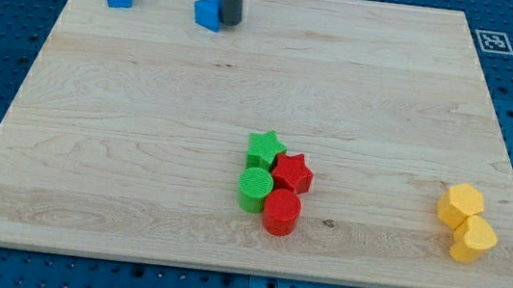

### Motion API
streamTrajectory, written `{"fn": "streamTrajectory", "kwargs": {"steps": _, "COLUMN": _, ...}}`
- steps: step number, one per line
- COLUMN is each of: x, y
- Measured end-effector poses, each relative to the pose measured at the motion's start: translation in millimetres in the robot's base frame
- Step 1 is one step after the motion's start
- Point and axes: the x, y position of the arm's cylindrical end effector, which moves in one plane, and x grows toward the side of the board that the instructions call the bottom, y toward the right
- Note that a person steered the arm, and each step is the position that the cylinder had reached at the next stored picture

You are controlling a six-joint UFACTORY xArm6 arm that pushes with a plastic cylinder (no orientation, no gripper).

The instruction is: Place the blue triangle to the bottom right of the blue cube

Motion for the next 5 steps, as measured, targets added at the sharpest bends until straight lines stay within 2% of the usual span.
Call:
{"fn": "streamTrajectory", "kwargs": {"steps": 3, "x": -6, "y": -81}}
{"fn": "streamTrajectory", "kwargs": {"steps": 4, "x": -5, "y": -78}}
{"fn": "streamTrajectory", "kwargs": {"steps": 5, "x": 41, "y": -31}}
